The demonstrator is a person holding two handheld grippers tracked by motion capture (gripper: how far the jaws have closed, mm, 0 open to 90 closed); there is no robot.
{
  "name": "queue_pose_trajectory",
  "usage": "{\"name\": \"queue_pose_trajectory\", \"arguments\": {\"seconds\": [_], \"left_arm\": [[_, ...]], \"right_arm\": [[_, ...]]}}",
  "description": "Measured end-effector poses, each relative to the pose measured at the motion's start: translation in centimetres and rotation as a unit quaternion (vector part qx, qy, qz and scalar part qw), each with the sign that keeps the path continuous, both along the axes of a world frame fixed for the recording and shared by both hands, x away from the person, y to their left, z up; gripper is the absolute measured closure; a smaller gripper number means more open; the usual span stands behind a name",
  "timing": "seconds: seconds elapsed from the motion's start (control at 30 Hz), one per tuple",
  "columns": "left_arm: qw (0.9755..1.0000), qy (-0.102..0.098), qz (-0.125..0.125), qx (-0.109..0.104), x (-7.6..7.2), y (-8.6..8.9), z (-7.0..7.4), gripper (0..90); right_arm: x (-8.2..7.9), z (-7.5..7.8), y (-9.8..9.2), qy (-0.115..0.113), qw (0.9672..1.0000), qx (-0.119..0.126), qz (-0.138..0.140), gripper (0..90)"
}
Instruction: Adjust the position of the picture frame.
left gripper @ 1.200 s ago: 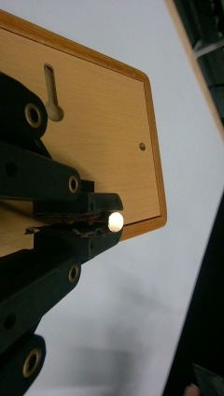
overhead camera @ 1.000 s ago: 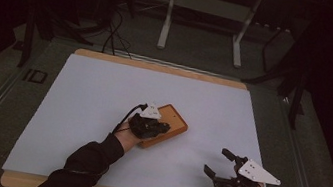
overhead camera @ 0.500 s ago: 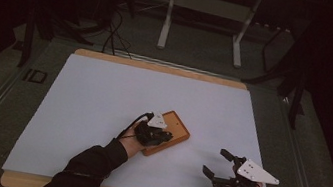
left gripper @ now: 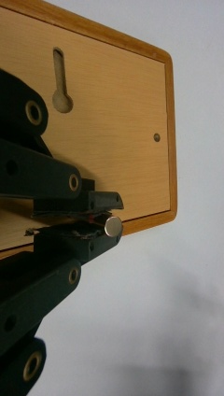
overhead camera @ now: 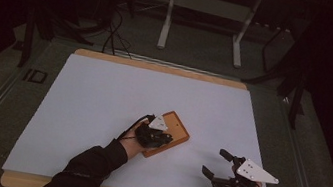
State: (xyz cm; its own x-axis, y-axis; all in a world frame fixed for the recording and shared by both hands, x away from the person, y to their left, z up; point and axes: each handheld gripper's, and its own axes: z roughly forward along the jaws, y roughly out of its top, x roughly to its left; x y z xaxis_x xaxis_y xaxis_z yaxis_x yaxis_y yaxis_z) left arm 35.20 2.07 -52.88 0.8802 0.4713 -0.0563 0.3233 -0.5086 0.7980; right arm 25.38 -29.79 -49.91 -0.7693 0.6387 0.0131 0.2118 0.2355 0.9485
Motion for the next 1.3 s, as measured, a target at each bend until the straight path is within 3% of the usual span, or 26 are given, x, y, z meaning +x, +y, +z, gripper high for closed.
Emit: {"name": "queue_pose_trajectory", "arguments": {"seconds": [0.17, 0.27, 0.3, 0.5, 0.63, 0.7, 0.77, 0.83, 0.93, 1.13, 1.3], "left_arm": [[0.9999, -0.004, -0.007, -0.009, -0.4, 1.6, 0.9, 78.8], [0.9999, -0.012, 0.000, -0.001, -0.7, 2.8, 1.2, 79.1], [0.9999, -0.007, 0.000, -0.013, -0.6, 3.4, 1.2, 79.1], [0.9978, -0.009, 0.064, -0.013, 0.2, 6.8, 1.4, 79.9], [0.9939, -0.023, 0.107, 0.003, 0.8, 8.6, 1.4, 85.8], [0.9922, -0.019, 0.123, 0.006, 1.3, 9.3, 1.2, 87.5], [0.9911, -0.020, 0.131, 0.010, 1.5, 9.6, 1.1, 89.5], [0.9891, -0.008, 0.145, 0.027, 2.1, 10.1, 0.3, 89.7], [0.9883, 0.000, 0.149, 0.031, 2.3, 10.2, -0.1, 89.8], [0.9891, 0.020, 0.143, 0.032, 2.3, 10.3, -0.8, 89.8], [0.9888, 0.023, 0.142, 0.039, 2.2, 10.3, -0.9, 89.9]], "right_arm": [[0.0, 0.0, -0.1, 0.001, 1.0000, 0.003, -0.001, 12.7], [0.0, 0.0, 0.0, 0.001, 1.0000, 0.000, 0.000, 12.7], [0.0, 0.0, 0.0, 0.001, 1.0000, 0.001, 0.000, 12.7], [0.1, -0.1, 0.1, 0.004, 1.0000, 0.002, 0.001, 12.7], [0.0, -0.1, 0.1, 0.005, 1.0000, 0.002, 0.003, 12.9], [0.1, -0.1, 0.1, 0.008, 1.0000, 0.004, 0.004, 13.1], [0.1, -0.1, 0.2, 0.009, 0.9999, 0.005, 0.005, 13.2], [0.1, -0.1, 0.3, 0.008, 0.9999, 0.002, 0.006, 13.2], [0.0, -0.1, 0.2, 0.008, 0.9999, 0.004, 0.006, 13.2], [0.1, -0.1, 0.1, 0.009, 0.9999, 0.003, 0.006, 13.2], [0.1, -0.1, 0.2, 0.009, 0.9999, 0.004, 0.006, 13.1]]}}
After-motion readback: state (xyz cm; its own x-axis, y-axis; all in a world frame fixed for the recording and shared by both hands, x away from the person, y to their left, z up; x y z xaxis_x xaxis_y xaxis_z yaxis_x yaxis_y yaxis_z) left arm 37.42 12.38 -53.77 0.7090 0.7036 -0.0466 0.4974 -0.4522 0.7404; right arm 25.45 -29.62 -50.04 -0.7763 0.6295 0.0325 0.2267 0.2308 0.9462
